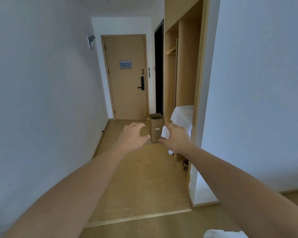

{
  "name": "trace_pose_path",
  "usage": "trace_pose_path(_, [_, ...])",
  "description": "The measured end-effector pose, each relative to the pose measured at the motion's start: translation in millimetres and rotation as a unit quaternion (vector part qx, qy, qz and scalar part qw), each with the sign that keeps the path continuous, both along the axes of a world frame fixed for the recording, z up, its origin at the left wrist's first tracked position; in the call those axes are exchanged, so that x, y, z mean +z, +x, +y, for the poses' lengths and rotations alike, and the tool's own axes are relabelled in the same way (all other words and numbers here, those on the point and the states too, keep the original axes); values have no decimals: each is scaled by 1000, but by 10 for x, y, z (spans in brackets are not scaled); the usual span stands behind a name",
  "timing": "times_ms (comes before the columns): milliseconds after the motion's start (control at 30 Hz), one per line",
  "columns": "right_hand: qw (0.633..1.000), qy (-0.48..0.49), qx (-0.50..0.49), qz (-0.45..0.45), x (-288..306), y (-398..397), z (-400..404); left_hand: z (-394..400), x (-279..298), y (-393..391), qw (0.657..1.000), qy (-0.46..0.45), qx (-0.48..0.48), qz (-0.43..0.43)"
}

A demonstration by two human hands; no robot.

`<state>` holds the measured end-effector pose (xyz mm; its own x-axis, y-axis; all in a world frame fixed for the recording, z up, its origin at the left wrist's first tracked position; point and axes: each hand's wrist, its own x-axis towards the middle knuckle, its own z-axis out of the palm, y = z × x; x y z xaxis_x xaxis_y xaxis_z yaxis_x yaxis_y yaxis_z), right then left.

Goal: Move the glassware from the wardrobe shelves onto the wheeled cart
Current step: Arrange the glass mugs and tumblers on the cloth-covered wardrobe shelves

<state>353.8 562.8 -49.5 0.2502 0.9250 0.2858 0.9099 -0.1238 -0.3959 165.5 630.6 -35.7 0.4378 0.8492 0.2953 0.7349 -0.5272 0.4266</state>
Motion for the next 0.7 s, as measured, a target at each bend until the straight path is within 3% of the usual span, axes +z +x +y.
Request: trace_pose_path(700, [999,-12,37,-16,12,1113,2199,2054,-83,1075,999,3,38,-38])
